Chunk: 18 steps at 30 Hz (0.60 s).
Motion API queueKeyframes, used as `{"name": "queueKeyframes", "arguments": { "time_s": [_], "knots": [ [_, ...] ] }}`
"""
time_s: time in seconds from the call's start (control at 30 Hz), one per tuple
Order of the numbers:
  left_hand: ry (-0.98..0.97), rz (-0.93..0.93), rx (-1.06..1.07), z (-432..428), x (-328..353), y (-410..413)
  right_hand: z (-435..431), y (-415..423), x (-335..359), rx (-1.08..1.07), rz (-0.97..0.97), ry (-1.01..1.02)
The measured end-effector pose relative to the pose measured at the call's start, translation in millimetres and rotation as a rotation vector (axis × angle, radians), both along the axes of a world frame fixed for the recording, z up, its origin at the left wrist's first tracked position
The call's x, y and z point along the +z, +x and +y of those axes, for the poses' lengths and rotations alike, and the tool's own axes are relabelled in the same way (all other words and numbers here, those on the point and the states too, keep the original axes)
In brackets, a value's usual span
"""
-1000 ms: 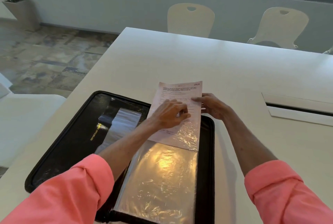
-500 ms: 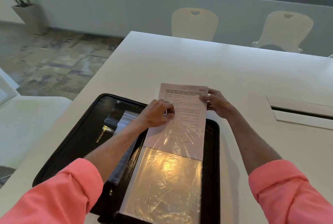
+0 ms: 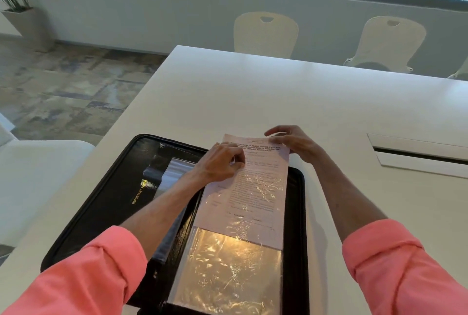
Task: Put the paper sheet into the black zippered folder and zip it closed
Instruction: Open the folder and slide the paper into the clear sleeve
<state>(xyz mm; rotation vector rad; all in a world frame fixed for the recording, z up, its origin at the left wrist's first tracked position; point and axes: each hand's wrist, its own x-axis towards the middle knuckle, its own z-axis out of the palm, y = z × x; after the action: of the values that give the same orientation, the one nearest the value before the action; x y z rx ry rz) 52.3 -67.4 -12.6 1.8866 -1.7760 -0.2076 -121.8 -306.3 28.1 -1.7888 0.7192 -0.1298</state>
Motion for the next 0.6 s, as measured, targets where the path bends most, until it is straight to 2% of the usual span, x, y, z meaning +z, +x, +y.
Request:
{"name": "queueKeyframes", "arguments": {
  "time_s": [0.17,0.4,0.6],
  "knots": [
    [-0.048,-0.054,0.063,0.9,-2.3,-0.4,9.0,8.1,9.9,0.050,0.004,-0.120],
    [-0.092,-0.187,0.145,3.6,-2.9,-4.9,23.6,0.4,21.1,0.320,0.222,-0.100],
    [-0.057,-0.203,0.156,2.4,-0.3,-11.0,35.3,1.5,19.8,0.401,0.253,-0.209]
  ]
}}
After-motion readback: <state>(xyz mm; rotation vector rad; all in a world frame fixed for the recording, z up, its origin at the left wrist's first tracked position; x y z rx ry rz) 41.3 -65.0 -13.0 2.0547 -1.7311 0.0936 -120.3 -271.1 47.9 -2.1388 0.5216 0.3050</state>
